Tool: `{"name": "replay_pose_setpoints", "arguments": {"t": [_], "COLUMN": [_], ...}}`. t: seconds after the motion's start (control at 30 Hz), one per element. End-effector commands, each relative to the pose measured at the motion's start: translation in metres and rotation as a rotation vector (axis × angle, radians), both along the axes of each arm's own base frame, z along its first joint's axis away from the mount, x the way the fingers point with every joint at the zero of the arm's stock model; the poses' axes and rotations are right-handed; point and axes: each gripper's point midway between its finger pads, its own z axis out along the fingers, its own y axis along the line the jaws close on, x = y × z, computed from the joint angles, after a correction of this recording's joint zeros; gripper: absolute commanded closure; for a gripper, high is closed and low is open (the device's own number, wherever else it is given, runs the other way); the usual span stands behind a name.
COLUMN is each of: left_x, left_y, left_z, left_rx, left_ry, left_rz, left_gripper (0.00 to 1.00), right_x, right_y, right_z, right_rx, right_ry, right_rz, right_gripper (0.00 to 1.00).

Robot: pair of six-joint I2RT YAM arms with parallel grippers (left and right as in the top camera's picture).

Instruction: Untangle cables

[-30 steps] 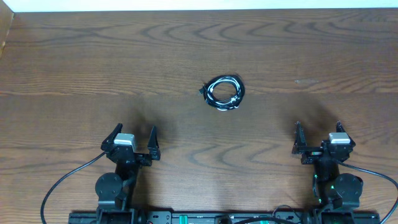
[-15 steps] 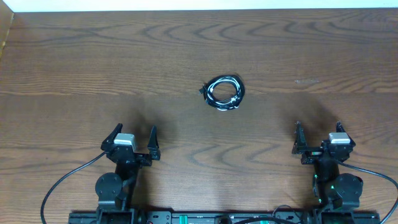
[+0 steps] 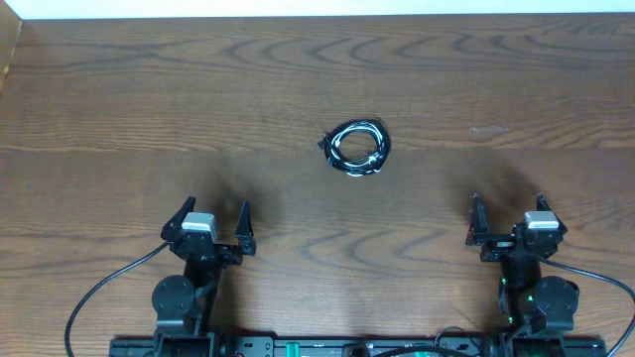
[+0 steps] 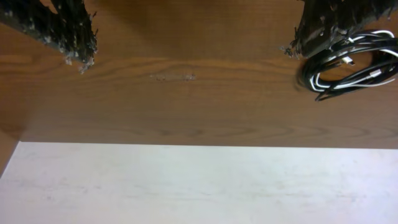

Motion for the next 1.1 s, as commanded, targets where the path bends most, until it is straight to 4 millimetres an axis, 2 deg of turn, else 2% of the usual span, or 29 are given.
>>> {"name": "replay_pose_setpoints", "arguments": {"t": [0.0,0.57,0.63,0.7,0.73,0.87,0.97,1.07], "left_x": [0.000,0.000,0.000,0.000,0.000,0.000,0.000,-0.001], "left_y": [0.000,0.000,0.000,0.000,0.000,0.000,0.000,-0.008], "left_z": [-0.015,-0.015,-0.015,-0.015,-0.015,-0.015,-0.015,-0.012], "left_rx": [0.018,0.018,0.019,0.019,0.018,0.019,0.019,-0.029], "left_ry": [0.037,0.040,0.040,0.039,0.040,0.039,0.039,0.032], "left_rz": [0.000,0.000,0.000,0.000,0.000,0.000,0.001,-0.041], "left_gripper": [0.02,0.02,0.02,0.02,0.02,0.02,0.02,0.02], "right_x": [0.000,0.000,0.000,-0.007,-0.008,-0.014,-0.020,-0.030], "right_y": [0.000,0.001,0.015,0.046,0.051,0.066,0.073,0.083], "right_z": [-0.001,0.000,0.006,0.006,0.008,0.036,0.054,0.077], "right_rx": [-0.005,-0.002,0.080,0.234,0.240,0.321,0.331,0.300], "right_ry": [0.001,-0.005,-0.025,0.006,0.003,-0.081,-0.146,-0.238], "right_rz": [-0.001,0.002,0.077,0.254,0.285,0.391,0.447,0.531], "right_gripper": [0.01,0.01,0.01,0.01,0.01,0.01,0.01,0.01]}}
